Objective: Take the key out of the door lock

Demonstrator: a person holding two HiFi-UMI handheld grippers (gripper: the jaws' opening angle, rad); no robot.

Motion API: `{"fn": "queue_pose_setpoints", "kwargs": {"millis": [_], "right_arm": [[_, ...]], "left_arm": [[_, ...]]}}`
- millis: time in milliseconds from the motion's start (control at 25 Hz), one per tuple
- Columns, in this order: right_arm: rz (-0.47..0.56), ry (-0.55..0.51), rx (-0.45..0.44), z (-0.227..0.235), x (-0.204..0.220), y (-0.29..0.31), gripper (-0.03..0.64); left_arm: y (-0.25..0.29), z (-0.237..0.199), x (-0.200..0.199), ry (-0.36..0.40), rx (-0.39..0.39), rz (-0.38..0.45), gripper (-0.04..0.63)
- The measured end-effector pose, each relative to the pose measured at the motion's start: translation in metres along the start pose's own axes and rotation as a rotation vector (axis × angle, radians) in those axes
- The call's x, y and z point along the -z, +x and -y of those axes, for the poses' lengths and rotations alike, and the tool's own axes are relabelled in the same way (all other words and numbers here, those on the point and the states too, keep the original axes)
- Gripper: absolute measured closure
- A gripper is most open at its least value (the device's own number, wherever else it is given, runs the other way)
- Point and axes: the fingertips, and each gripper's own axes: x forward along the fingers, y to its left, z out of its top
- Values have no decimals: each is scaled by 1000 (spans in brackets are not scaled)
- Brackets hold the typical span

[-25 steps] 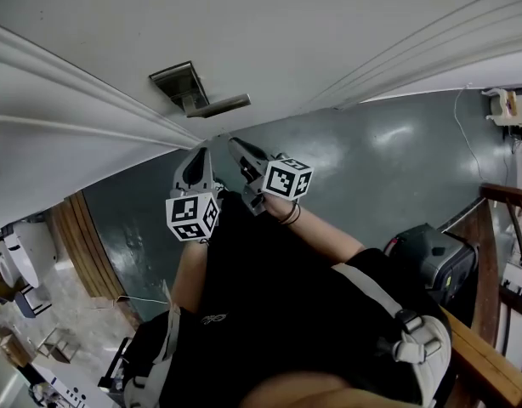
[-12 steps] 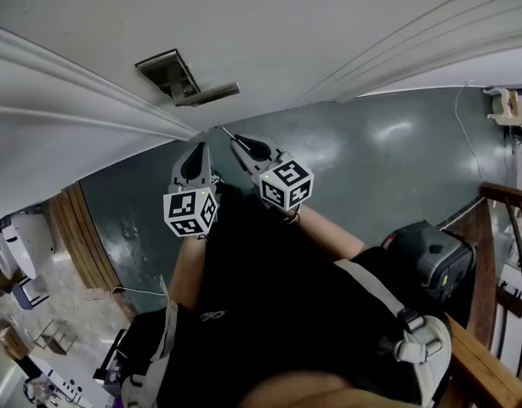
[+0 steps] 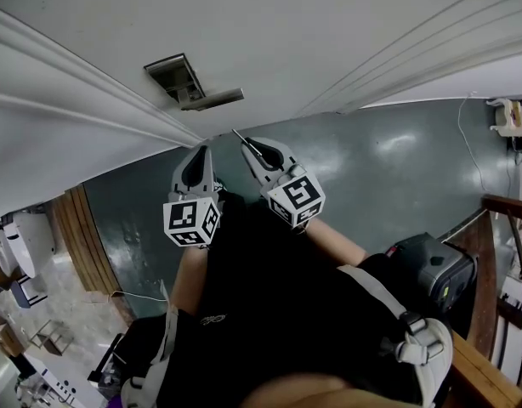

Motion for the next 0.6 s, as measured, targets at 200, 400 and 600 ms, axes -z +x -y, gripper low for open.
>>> {"fn": "queue_pose_setpoints", "kwargs": {"millis": [200, 400, 600], "right_arm": [[72, -98, 44, 5, -37, -12, 586], [139, -160, 93, 12, -63, -19, 586], [207, -207, 120, 15, -92, -23, 586]], "left_arm": [[-7, 7, -36, 72, 3, 80, 571], [-11, 18, -68, 135, 17, 153, 571], [-17, 23, -92, 155, 16, 209, 571]]}}
